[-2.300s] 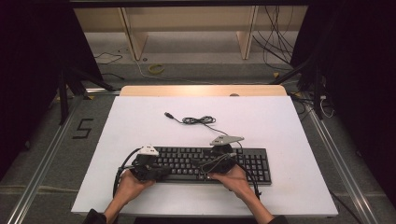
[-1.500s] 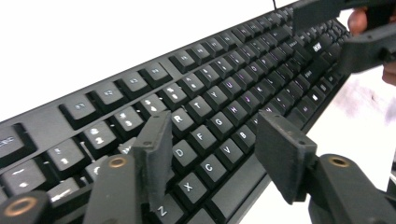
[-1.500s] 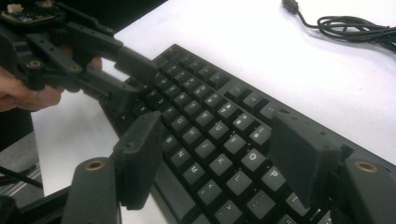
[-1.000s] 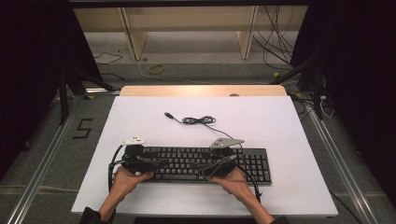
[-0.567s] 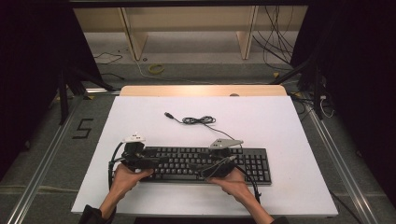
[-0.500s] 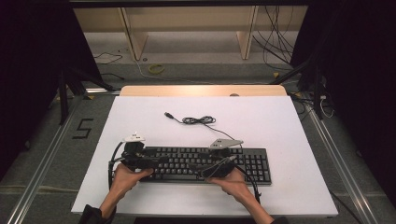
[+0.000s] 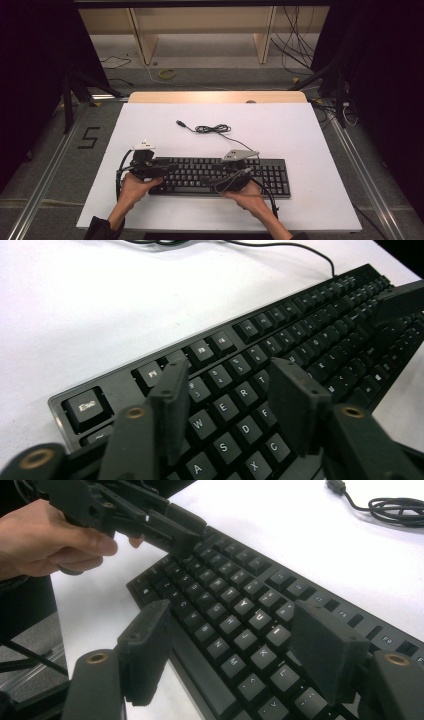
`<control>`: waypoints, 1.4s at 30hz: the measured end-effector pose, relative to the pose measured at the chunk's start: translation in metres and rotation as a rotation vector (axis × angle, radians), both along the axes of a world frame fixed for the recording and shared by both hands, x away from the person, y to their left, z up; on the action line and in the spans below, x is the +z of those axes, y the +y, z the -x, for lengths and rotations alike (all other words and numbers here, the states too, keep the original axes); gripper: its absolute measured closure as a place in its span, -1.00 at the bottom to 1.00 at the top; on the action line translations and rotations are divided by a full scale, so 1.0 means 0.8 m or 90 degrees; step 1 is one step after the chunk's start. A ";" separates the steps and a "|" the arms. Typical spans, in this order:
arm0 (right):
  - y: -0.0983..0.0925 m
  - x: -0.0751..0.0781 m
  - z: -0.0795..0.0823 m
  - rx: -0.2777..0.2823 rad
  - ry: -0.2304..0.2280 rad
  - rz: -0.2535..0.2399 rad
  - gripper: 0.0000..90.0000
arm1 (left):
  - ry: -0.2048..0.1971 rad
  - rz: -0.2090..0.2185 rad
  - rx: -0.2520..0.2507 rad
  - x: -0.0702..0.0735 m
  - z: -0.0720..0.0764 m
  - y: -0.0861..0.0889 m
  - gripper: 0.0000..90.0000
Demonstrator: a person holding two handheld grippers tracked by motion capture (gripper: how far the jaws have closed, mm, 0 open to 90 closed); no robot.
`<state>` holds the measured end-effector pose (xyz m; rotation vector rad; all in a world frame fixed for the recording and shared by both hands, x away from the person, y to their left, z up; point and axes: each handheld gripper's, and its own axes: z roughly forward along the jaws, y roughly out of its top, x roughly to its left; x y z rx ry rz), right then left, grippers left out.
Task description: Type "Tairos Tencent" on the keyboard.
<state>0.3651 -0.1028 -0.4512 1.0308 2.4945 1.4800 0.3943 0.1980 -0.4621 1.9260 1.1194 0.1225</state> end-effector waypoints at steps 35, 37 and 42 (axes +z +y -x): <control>0.002 -0.001 0.003 0.009 -0.009 0.003 -0.26 | 0.013 -0.086 -0.055 -0.019 -0.008 -0.025 0.98; 0.002 -0.001 0.003 0.009 -0.009 0.003 -0.26 | 0.016 -0.084 -0.054 -0.019 -0.008 -0.025 0.99; 0.002 0.000 0.004 0.008 -0.010 0.004 -0.26 | 0.018 -0.083 -0.053 -0.019 -0.007 -0.024 0.98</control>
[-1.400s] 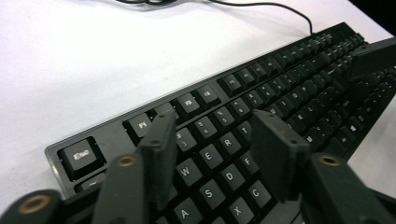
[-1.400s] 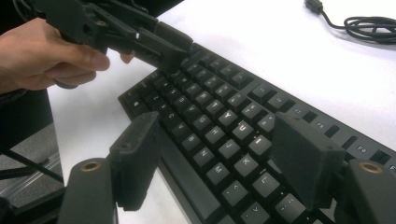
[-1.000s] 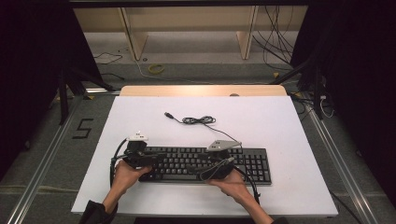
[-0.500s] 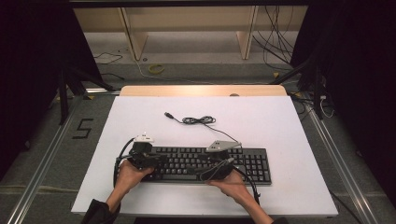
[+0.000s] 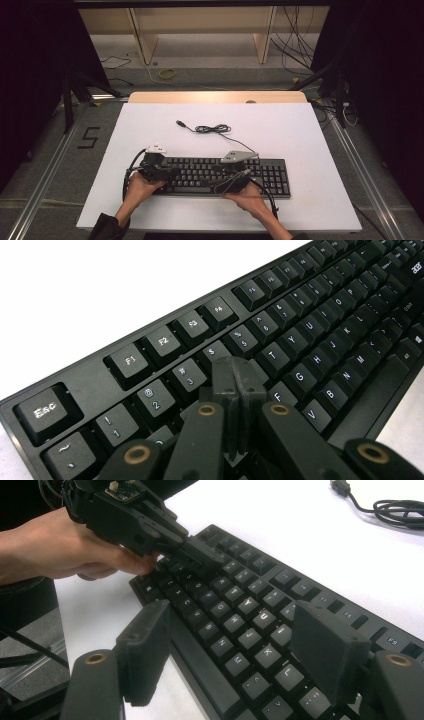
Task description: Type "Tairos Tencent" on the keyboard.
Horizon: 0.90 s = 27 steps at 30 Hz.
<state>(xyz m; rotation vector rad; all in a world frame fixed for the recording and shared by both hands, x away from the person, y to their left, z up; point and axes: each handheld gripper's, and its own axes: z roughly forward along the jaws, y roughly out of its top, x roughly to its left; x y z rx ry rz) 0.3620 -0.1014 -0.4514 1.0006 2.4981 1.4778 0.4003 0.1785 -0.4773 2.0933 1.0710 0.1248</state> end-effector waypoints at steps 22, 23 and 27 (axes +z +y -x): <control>0.004 0.000 0.001 0.006 -0.003 -0.002 -0.23 | -0.011 0.073 0.016 0.021 0.017 0.008 0.05; 0.004 0.000 0.002 0.006 -0.001 -0.001 -0.23 | -0.013 0.075 0.017 0.022 0.019 0.009 0.01; 0.005 0.000 0.001 0.007 -0.001 0.002 -0.21 | -0.018 0.088 0.023 0.023 0.022 0.010 -0.08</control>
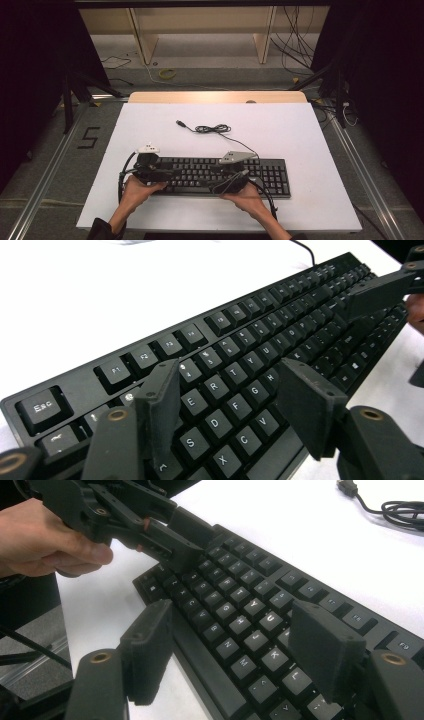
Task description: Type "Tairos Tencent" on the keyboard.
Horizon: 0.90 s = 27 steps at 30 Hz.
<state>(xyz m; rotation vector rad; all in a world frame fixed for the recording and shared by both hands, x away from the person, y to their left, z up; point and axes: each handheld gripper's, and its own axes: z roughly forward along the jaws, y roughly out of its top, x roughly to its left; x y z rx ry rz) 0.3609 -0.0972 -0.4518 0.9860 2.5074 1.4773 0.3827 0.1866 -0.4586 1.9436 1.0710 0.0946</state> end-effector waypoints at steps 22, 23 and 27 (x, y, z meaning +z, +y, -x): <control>0.015 -0.005 0.001 0.020 0.005 0.032 0.35 | -0.035 0.029 0.006 0.007 0.017 0.007 -0.31; 0.015 -0.005 0.000 0.019 0.004 0.036 0.40 | -0.038 0.029 0.006 0.008 0.017 0.007 -0.31; 0.019 -0.009 0.000 0.020 0.010 0.047 0.64 | -0.041 0.028 0.006 0.008 0.019 0.008 -0.32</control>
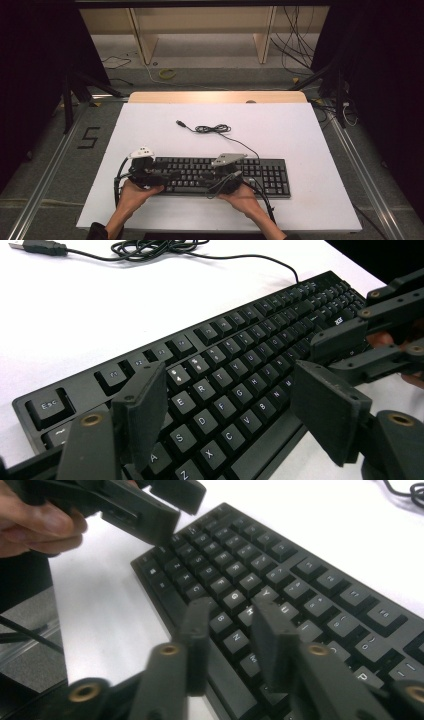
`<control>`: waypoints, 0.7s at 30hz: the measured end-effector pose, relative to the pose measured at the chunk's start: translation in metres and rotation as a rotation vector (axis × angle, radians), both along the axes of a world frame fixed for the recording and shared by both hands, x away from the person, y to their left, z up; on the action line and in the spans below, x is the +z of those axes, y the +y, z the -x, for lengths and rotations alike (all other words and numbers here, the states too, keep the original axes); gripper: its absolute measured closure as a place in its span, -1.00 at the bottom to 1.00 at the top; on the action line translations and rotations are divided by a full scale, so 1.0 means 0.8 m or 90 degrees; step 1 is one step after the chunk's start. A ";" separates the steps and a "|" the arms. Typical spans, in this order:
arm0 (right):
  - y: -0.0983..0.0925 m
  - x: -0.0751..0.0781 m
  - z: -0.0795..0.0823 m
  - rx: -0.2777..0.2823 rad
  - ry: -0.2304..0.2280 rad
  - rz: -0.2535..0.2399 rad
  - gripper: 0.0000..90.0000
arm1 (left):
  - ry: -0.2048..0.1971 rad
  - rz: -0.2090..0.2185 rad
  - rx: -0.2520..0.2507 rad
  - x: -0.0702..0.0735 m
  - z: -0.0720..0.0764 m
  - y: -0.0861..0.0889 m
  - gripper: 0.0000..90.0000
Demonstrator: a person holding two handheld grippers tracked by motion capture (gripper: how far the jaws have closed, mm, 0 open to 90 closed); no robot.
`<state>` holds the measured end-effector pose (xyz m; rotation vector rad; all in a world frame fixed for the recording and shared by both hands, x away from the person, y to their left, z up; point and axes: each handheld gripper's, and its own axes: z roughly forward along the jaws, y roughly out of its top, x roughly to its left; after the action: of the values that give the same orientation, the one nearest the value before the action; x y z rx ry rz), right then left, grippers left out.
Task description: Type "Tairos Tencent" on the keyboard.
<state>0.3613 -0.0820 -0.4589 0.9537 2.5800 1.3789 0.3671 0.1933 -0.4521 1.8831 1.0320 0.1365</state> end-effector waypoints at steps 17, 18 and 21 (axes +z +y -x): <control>0.022 -0.018 -0.004 0.004 0.006 0.044 1.00 | -0.012 0.003 -0.008 -0.001 0.007 0.000 -0.33; 0.023 -0.018 -0.005 0.004 0.006 0.045 1.00 | -0.011 0.004 -0.007 -0.001 0.008 0.000 -0.33; 0.024 -0.020 -0.006 0.002 0.004 0.053 1.00 | -0.014 0.003 -0.008 -0.001 0.009 0.002 -0.33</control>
<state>0.3659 -0.0628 -0.4753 0.9433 2.6224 1.2595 0.3603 0.1946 -0.4525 1.8805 1.0045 0.1463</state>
